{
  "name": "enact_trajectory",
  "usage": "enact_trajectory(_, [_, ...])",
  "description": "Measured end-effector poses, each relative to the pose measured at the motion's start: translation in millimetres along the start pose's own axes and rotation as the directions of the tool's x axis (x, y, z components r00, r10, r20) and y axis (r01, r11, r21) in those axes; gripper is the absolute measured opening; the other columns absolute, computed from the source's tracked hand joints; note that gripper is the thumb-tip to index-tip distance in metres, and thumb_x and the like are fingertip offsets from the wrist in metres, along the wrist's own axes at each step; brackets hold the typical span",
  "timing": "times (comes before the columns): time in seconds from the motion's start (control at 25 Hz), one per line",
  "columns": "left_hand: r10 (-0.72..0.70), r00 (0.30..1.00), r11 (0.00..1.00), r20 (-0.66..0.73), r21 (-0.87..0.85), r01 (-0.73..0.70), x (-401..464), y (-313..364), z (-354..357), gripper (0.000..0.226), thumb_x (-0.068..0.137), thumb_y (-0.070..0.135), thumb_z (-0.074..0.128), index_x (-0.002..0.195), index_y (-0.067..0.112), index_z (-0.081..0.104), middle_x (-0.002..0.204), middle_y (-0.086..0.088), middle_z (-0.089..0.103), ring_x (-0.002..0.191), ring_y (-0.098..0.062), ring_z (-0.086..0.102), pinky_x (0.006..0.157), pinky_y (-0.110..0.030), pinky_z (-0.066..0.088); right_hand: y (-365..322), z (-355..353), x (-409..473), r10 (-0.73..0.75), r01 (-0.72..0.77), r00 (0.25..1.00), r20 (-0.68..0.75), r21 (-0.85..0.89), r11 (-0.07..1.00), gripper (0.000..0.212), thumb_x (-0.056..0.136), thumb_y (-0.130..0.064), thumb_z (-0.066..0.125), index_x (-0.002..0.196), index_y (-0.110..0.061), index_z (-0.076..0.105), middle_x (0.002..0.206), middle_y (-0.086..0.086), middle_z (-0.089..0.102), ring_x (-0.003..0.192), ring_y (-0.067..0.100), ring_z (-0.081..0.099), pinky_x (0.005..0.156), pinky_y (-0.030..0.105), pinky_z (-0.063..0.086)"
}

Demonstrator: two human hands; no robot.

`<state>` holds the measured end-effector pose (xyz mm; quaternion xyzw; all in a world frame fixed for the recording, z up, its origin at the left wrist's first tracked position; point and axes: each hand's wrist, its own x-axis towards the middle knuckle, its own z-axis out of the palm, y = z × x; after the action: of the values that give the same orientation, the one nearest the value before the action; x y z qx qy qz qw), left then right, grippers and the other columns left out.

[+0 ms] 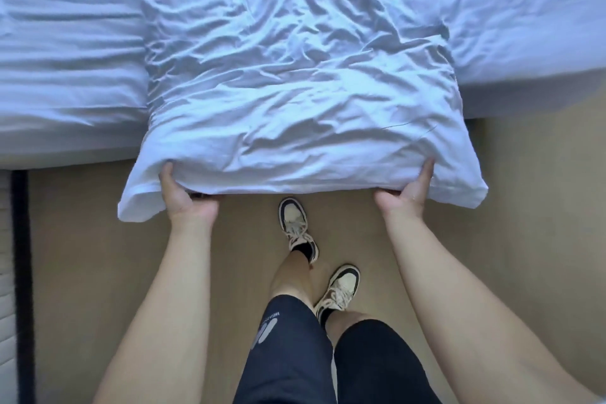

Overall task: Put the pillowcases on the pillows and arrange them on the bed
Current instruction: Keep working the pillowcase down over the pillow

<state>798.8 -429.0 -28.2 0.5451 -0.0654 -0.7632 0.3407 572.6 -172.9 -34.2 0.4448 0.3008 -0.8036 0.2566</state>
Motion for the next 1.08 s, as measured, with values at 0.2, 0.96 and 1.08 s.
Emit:
enact_trajectory(0.2, [-0.022,0.979,0.992,-0.203,0.119,0.047,-20.0,39.3,11.5,0.065,0.073,0.050,0.083,0.125,0.018,0.063,0.124,-0.008,0.069,0.109,-0.030,0.068,0.088,-0.049,0.058,-56.6,11.2,-19.1,-0.065,0.068,0.997,0.039,-0.062,0.996,0.059,0.077,-0.042,0.082,0.129,-0.018,0.066,0.126,0.011,0.071,0.115,0.033,0.068,0.097,0.053,0.054])
enact_trajectory(0.96, [-0.265,0.908,0.905,-0.324,0.243,0.351,-41.4,55.3,-3.8,0.030,0.104,0.012,0.046,0.131,-0.001,0.051,0.137,-0.026,0.057,0.129,-0.042,0.055,0.111,-0.055,0.042,-65.8,23.8,-22.4,-0.049,0.011,0.993,-0.111,-0.319,0.948,0.050,0.091,-0.045,0.066,0.136,-0.023,0.060,0.124,0.006,0.072,0.112,0.028,0.068,0.076,0.049,0.057])
enact_trajectory(1.08, [-0.213,0.929,0.927,-0.302,0.238,0.290,-65.7,54.2,0.7,0.019,0.101,0.010,0.045,0.110,0.000,0.058,0.127,-0.022,0.064,0.124,-0.040,0.060,0.109,-0.055,0.044,-70.6,24.6,-51.4,-0.021,-0.023,0.990,-0.140,-0.304,0.952,0.037,0.099,-0.039,0.060,0.130,-0.017,0.062,0.116,0.011,0.071,0.104,0.030,0.067,0.085,0.052,0.054])
